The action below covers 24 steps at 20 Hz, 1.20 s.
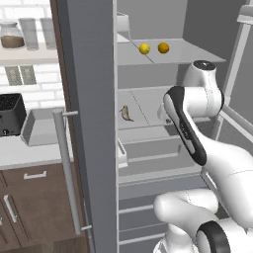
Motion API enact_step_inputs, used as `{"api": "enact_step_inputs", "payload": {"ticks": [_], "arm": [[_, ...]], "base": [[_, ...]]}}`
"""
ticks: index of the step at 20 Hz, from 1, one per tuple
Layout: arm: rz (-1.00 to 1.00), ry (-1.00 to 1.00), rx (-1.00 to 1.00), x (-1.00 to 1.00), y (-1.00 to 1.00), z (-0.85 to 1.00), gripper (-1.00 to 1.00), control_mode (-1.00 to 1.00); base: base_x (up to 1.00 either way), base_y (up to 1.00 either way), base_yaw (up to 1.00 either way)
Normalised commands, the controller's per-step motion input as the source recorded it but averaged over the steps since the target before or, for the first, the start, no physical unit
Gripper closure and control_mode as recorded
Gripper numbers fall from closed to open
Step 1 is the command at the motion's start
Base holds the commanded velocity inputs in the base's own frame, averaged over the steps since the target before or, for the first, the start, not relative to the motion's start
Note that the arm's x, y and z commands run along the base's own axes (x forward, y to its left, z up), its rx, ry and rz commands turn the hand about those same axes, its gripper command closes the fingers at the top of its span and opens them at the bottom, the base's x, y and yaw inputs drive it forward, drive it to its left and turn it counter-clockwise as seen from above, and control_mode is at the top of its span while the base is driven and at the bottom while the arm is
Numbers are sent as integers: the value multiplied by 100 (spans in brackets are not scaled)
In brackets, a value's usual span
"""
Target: Place one lemon and one fish in each tupperware on the nearby counter, to pack two identical lunches.
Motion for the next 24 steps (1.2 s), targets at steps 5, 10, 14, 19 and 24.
{"api": "enact_step_inputs", "payload": {"ticks": [5,10,14,19,24], "arm": [[-11,3,-8,76,-3,-14,-100,-100],[-10,14,0,100,-69,-7,-100,-100],[-3,5,1,98,-66,-14,-100,-100],[0,-3,3,50,-3,-23,-100,-100],[0,-2,1,30,6,-49,-100,-100]], "base": [[0,0,0],[0,0,0],[0,0,0],[0,0,0],[0,0,0]]}}
